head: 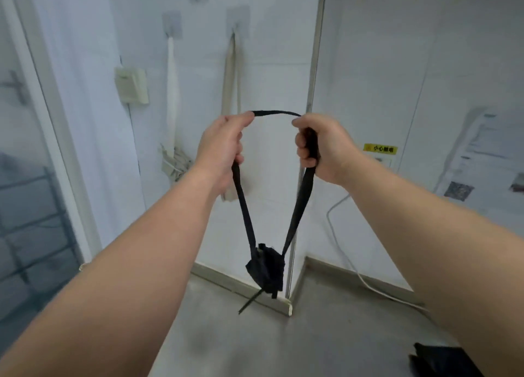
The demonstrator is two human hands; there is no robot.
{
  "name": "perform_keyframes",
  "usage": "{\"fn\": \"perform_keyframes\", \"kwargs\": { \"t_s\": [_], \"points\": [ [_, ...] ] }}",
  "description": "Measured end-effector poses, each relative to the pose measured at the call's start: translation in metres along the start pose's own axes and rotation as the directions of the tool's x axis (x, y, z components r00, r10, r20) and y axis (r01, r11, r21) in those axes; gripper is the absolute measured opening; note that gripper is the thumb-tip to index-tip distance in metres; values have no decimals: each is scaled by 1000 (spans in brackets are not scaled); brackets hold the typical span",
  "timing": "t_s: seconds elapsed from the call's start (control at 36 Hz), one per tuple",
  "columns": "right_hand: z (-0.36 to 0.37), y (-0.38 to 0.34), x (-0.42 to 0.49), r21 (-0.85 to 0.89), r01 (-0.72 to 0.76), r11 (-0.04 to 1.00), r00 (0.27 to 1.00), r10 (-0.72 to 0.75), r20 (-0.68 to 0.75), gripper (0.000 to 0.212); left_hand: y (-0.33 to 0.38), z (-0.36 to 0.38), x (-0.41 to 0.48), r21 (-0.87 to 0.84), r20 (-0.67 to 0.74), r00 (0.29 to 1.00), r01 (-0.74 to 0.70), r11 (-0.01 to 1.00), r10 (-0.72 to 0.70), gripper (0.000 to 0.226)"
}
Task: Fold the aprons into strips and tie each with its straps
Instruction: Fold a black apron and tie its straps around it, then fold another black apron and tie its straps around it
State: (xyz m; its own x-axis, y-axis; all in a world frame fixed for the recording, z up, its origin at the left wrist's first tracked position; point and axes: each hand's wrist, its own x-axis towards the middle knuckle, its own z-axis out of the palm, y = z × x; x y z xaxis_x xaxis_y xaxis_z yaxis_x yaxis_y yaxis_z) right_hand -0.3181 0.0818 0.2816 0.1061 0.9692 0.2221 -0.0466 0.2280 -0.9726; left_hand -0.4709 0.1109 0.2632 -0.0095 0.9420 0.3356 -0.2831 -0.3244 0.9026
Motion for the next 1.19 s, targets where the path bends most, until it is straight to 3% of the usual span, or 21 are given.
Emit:
{"fn": "perform_keyframes", "kwargs": {
  "t_s": [0.11,0.19,0.28,0.47,0.64,0.83,0.92,1.08,1.19],
  "points": [
    [33,-22,24,-102,165,981,986,-167,-16,4,23,-26,39,74,-23,984,-174,982,176,6],
    [59,-32,47,-153,264,952,959,-277,-68,23,36,-46,73,104,3,966,-258,961,259,13],
    [89,-41,72,-176,324,930,936,-342,-87,14,50,-65,105,57,27,961,-278,959,277,19],
    [148,-67,127,-89,410,908,881,-419,-218,19,78,-96,173,54,77,923,-381,923,376,32],
    [180,-83,168,-434,488,758,807,-581,-108,18,91,-109,238,151,174,915,-389,909,363,35],
    [197,-119,212,-805,372,462,743,-669,-40,43,118,-103,287,259,298,852,-507,822,431,51],
    [198,-131,223,-846,321,426,753,-656,-44,54,128,-98,308,278,345,841,-515,811,416,54],
    [203,-132,246,-908,226,354,776,-628,-52,44,128,-90,329,258,323,866,-467,846,380,36],
    [204,-111,250,-959,148,241,819,-573,-17,43,110,-102,328,282,294,889,-431,857,351,34]
  ]
}}
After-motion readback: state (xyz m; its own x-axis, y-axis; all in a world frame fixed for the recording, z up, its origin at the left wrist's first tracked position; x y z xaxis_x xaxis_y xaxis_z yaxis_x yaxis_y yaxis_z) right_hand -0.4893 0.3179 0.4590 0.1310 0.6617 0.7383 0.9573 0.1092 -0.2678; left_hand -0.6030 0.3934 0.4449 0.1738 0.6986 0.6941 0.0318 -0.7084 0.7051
